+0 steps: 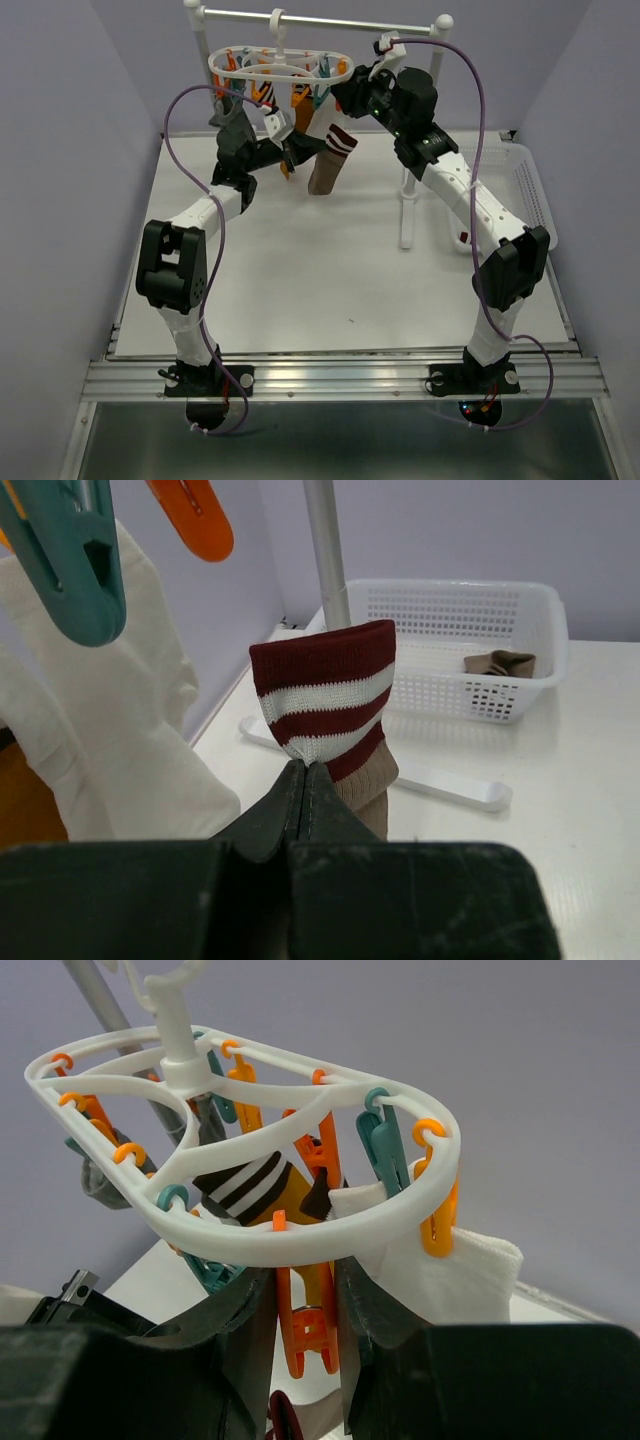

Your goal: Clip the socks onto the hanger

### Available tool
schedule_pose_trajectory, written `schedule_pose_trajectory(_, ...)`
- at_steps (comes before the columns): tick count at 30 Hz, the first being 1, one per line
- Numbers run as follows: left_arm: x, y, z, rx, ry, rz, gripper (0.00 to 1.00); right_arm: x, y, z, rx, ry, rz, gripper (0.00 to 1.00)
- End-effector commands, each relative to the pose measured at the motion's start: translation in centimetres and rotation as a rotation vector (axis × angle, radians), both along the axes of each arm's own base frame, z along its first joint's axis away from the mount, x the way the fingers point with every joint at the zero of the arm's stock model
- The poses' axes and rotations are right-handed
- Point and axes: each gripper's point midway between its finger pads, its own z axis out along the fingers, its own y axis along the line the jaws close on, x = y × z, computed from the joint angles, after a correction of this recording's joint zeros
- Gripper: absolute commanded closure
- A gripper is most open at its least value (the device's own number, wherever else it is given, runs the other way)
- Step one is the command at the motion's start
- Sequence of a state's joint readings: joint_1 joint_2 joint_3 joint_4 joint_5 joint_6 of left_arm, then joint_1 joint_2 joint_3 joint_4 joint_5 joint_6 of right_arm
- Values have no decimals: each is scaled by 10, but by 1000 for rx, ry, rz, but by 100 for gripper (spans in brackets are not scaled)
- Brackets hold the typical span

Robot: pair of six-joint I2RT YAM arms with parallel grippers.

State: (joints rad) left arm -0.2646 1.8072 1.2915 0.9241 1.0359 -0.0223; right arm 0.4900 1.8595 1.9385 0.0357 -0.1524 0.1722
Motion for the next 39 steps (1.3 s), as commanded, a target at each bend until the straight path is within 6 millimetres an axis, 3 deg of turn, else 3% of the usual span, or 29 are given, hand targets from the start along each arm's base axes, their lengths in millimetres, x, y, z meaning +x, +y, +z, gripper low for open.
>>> schedule_pose_trajectory(1,-13,0,47,-51,-119,-63,100,-10,-1,26,13,-63,41,99)
schedule_pose_trajectory(10,-3,3,61,-78,-103,-26,100,-14,0,21,15,-47,77,99)
schedule_pose_trajectory(28,9,-4,55,-64,-62,-57,100,-14,8,20,26,-42,117,99)
schedule_pose_trajectory(39,-5,-6,61,-40,-104,-115,100,-12,7,11,0,-39,108,99)
